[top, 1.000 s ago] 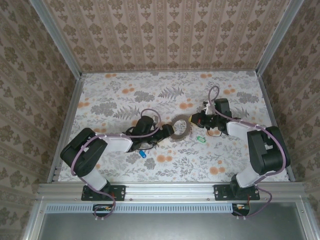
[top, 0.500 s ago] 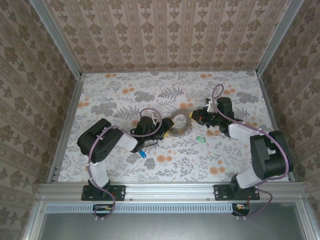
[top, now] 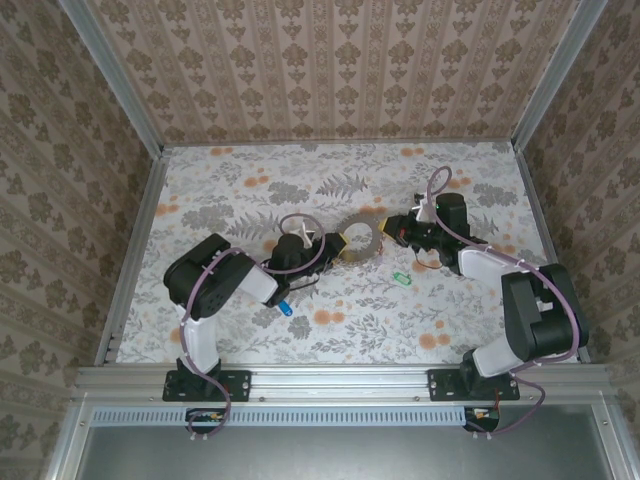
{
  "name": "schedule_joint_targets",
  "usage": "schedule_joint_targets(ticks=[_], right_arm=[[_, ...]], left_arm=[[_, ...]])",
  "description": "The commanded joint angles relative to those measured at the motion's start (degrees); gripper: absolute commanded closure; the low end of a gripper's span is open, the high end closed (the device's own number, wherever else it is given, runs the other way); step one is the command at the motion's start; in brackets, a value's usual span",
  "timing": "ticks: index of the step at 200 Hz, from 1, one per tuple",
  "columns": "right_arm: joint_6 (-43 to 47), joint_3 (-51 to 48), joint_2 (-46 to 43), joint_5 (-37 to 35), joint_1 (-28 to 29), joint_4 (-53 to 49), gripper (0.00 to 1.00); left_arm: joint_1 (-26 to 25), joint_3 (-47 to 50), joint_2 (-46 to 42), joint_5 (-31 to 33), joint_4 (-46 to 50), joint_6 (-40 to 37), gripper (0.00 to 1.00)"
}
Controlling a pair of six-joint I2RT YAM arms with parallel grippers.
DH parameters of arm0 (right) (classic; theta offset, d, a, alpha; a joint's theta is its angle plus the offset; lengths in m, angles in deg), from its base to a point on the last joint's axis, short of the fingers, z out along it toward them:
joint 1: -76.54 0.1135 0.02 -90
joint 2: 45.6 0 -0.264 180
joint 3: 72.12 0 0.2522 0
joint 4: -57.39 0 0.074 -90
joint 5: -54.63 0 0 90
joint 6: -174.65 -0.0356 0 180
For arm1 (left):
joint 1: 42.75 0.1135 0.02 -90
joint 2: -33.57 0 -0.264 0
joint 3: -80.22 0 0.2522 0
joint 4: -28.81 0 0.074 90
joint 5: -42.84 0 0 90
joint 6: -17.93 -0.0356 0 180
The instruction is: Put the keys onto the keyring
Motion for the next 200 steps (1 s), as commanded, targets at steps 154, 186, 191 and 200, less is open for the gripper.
schedule_joint_targets(ticks=[154, 186, 191, 200], right_arm=[[33.57, -6.73, -37.12, -20.73, -1.46, -8.74, 0.58], [44.59, -8.95, -43.05, -15.07, 0.32, -7.13, 0.63], [46.00, -8.96, -43.51, -14.78, 1.18, -7.28, 0.65], [49.31, -8.86, -44.33, -15.07, 3.76, -7.51, 0.69]], left_arm=[[12.99, -15.17, -27.00, -33.31, 31.16, -21.17, 1.00], [12.84, -29.34, -31.89, -34.35, 67.81, -45.02, 1.00], [13.07, -30.35, -32.09, -34.67, 69.00, -45.76, 1.00], [13.61, -31.53, -32.28, -35.56, 68.96, -45.48, 1.00]])
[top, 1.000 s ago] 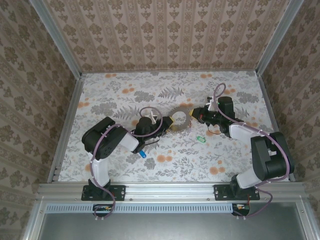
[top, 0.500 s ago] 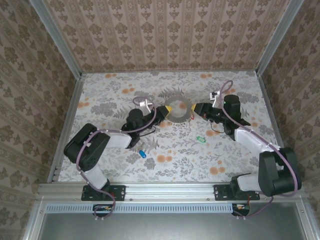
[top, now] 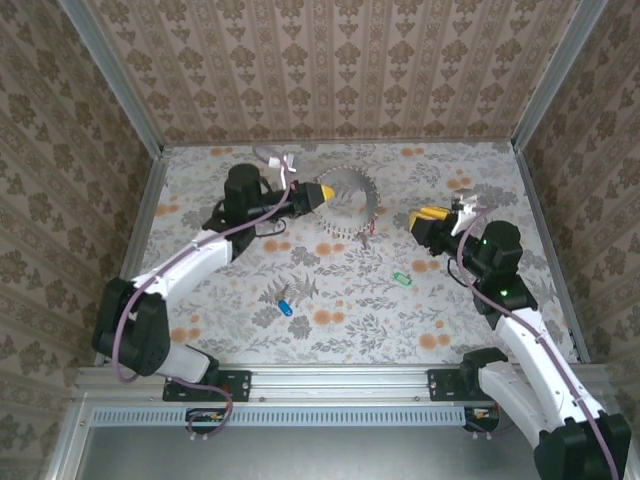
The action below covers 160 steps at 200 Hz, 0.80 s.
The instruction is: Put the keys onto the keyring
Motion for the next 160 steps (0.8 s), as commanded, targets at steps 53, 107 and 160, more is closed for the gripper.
schedule_joint_targets(ticks=[53, 107, 160], right_arm=[[30.89, -1.63, -2.35, -9.15, 20.52, 5.57, 0.79], [42.93, -3.44, 3.02, -16.96, 27.74, 12.86, 0.77], [42.32, -4.09, 4.55, -18.58, 27.87, 16.18, 0.73]], left_arm=[[0.74, -6.46, -3.91, -6.06, 12.35, -9.73, 1.00], [0.65, -5.97, -4.44, -5.51, 11.49, -9.13, 1.00], [0.47, -5.39, -4.67, -5.41, 11.50, -9.31, 1.00]])
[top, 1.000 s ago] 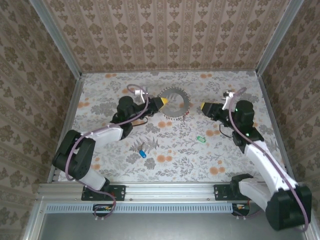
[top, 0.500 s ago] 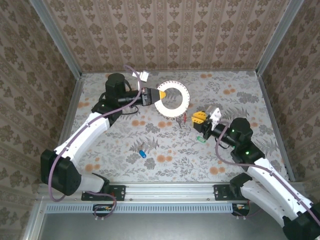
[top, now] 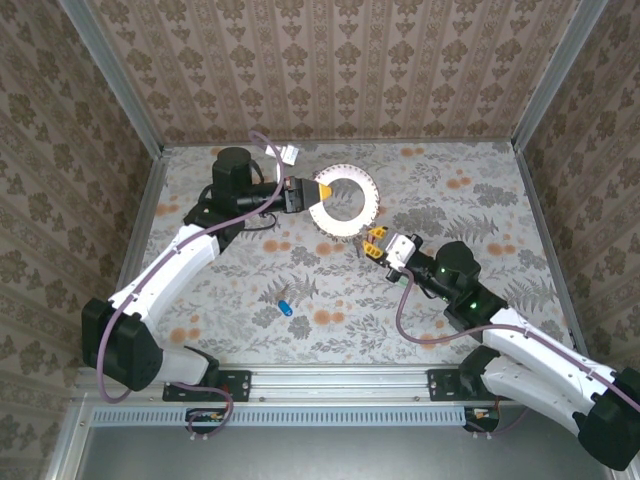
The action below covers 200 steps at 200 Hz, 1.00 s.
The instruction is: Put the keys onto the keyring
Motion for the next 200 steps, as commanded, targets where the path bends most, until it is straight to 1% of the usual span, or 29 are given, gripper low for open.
schedule_joint_targets(ticks=[1, 37, 103, 120, 150, 200], right_arm=[[1.56, -0.73, 0.00, -2.83, 0.32, 4.57, 0.73], [1.03, -1.47, -0.04, -3.33, 0.31, 4.34, 0.73], [0.96, -4.06, -3.58, -4.16, 0.31, 2.43, 0.73], [0.97, -3.99, -3.14, -3.94, 0.31, 2.99, 0.73], [-0.06, -2.79, -1.29, -1.62, 0.31, 4.52, 0.80], [-1.11, -1.93, 1.78, -0.73, 0.31, 7.79, 0.79]], left_arm=[[0.08, 0.32, -1.16, -1.23, -1.22, -0.97, 1.00], [0.08, 0.51, -1.19, -1.00, -1.26, -0.99, 1.00], [0.04, 1.10, -1.38, -0.56, -1.29, -1.04, 1.00], [0.00, 1.06, -1.35, -0.54, -1.28, -0.88, 1.00], [0.03, 1.14, -1.53, -0.44, -1.20, -0.91, 1.00], [-0.19, 1.15, -1.48, -0.38, -1.19, -0.79, 1.00]])
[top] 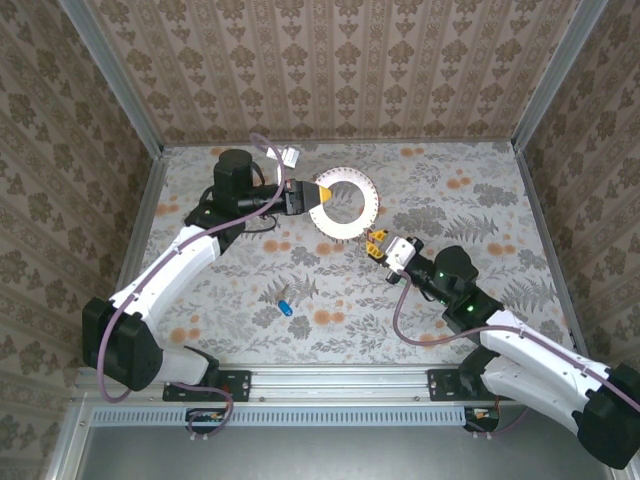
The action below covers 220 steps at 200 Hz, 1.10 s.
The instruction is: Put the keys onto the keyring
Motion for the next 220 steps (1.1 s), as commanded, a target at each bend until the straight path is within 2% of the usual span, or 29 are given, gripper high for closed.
schedule_joint_targets(ticks=[1, 108, 220], right_arm=[[-1.06, 1.46, 0.99, 1.43, 0.31, 3.95, 0.79], [-1.95, 2.00, 4.12, -0.13, 0.31, 8.41, 0.80], [-3.51, 0.93, 4.60, -4.38, 0.31, 10.30, 1.00]], left_arm=[[-0.21, 0.19, -1.48, -0.43, -1.23, -0.61, 1.00], [-0.43, -0.01, -1.25, -0.23, -1.29, -0.57, 1.00], [-0.52, 0.41, -1.41, 0.98, -1.60, -0.09, 1.00]])
